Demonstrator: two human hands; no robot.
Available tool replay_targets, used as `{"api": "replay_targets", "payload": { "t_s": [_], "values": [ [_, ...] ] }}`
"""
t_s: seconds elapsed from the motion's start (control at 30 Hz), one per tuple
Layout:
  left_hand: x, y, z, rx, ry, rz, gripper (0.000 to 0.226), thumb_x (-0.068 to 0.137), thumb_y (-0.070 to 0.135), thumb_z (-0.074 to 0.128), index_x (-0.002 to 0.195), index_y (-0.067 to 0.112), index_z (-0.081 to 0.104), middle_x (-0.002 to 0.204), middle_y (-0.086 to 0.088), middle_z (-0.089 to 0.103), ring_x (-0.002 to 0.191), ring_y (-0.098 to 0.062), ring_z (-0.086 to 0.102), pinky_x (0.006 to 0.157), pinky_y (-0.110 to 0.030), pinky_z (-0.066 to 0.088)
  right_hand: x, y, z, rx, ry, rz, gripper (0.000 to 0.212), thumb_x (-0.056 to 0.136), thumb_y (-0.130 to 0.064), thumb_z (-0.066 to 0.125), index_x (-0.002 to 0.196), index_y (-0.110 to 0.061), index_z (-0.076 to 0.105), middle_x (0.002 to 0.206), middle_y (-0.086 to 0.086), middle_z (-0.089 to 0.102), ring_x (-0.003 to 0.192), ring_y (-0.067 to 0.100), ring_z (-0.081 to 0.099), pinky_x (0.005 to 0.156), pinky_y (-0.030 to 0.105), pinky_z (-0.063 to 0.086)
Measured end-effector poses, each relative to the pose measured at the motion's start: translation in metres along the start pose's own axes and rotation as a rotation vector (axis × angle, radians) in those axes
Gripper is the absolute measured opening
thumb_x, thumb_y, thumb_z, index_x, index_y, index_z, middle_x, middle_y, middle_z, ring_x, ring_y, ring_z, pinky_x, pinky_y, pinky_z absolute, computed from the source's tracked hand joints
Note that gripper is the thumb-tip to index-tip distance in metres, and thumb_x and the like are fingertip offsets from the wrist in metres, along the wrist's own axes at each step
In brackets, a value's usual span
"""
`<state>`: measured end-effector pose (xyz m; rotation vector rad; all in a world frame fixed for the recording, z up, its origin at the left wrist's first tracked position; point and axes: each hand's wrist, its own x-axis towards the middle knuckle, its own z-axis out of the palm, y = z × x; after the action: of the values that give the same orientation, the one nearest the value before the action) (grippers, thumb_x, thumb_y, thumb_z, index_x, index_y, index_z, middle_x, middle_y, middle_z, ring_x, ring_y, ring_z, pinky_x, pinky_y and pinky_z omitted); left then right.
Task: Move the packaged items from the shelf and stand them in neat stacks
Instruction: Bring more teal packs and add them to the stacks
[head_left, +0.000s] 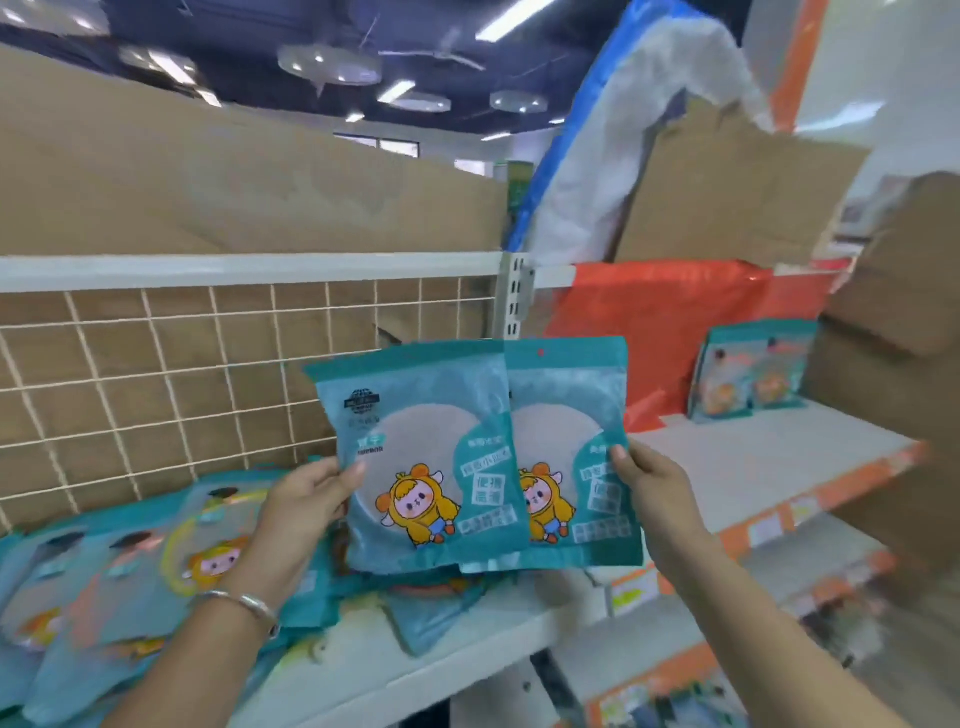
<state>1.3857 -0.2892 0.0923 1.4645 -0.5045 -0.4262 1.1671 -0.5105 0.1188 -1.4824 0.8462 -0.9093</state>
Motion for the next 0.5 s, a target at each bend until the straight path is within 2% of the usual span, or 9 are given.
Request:
{"api": "replay_targets", "payload": {
  "t_s": [0.07, 0.13, 0.23, 0.27, 0.37, 0.47, 0.5],
  "values": [
    [-0.002, -0.003, 0.047, -0.026, -0.035, 0.006, 0.01, 0.087, 0.02, 0.064, 0.094, 0.017, 0.071, 0.09, -0.008, 0.075, 0.086, -0.023, 0.066, 0.084, -0.034, 0.051, 0.006, 0.004, -0.042, -0.022, 0.05, -0.03, 0.024, 0.098, -0.014, 0.047, 0.085, -0.015, 0.068, 0.082, 0.006, 0.07, 0.074, 0.022, 0.063, 0.071, 0.036, 0.052],
    [-0.004, -0.006, 0.09, -0.045, -0.073, 0.013, 0.01, 0.088, 0.017, 0.063, 0.095, 0.017, 0.07, 0.093, -0.005, 0.074, 0.088, -0.023, 0.067, 0.086, -0.033, 0.052, 0.013, 0.008, -0.08, -0.036, 0.115, -0.04, 0.025, 0.098, -0.014, 0.046, 0.083, -0.017, 0.066, 0.078, 0.001, 0.068, 0.071, 0.018, 0.062, 0.062, 0.026, 0.05],
    [-0.002, -0.01, 0.145, -0.037, -0.133, 0.032, 0.01, 0.088, 0.02, 0.063, 0.092, 0.015, 0.07, 0.089, -0.01, 0.068, 0.075, -0.019, 0.062, 0.071, -0.026, 0.05, 0.022, 0.008, -0.13, -0.055, 0.205, -0.065, 0.021, 0.099, -0.014, 0.045, 0.087, -0.016, 0.062, 0.076, -0.004, 0.064, 0.065, 0.009, 0.057, 0.048, 0.009, 0.042],
    [-0.001, -0.011, 0.161, -0.031, -0.147, 0.043, 0.011, 0.088, 0.022, 0.063, 0.092, 0.014, 0.069, 0.086, -0.012, 0.067, 0.071, -0.018, 0.061, 0.069, -0.025, 0.05, 0.027, 0.009, -0.145, -0.062, 0.225, -0.06, 0.02, 0.099, -0.015, 0.044, 0.09, -0.015, 0.062, 0.077, -0.005, 0.064, 0.067, 0.009, 0.057, 0.048, 0.009, 0.042],
    [0.004, -0.013, 0.203, -0.002, -0.177, 0.052, 0.015, 0.088, 0.025, 0.062, 0.096, 0.014, 0.069, 0.093, -0.009, 0.072, 0.084, -0.024, 0.066, 0.083, -0.036, 0.053, 0.038, 0.015, -0.184, -0.052, 0.271, -0.035, 0.021, 0.1, -0.017, 0.043, 0.093, -0.016, 0.063, 0.083, -0.001, 0.066, 0.075, 0.015, 0.061, 0.06, 0.022, 0.046],
    [0.013, -0.018, 0.244, 0.015, -0.215, 0.103, 0.019, 0.087, 0.025, 0.063, 0.092, 0.008, 0.067, 0.086, -0.005, 0.072, 0.08, -0.021, 0.064, 0.081, -0.035, 0.052, 0.048, 0.026, -0.215, -0.015, 0.319, -0.006, 0.021, 0.1, -0.019, 0.043, 0.098, -0.018, 0.065, 0.091, 0.001, 0.069, 0.079, 0.015, 0.064, 0.066, 0.026, 0.048],
    [0.017, -0.02, 0.258, 0.025, -0.226, 0.113, 0.016, 0.087, 0.024, 0.063, 0.089, 0.009, 0.068, 0.084, -0.003, 0.072, 0.078, -0.018, 0.064, 0.077, -0.031, 0.053, 0.051, 0.03, -0.224, -0.02, 0.335, -0.001, 0.022, 0.1, -0.019, 0.043, 0.098, -0.019, 0.065, 0.09, 0.0, 0.069, 0.078, 0.014, 0.064, 0.066, 0.026, 0.049]
  ]
}}
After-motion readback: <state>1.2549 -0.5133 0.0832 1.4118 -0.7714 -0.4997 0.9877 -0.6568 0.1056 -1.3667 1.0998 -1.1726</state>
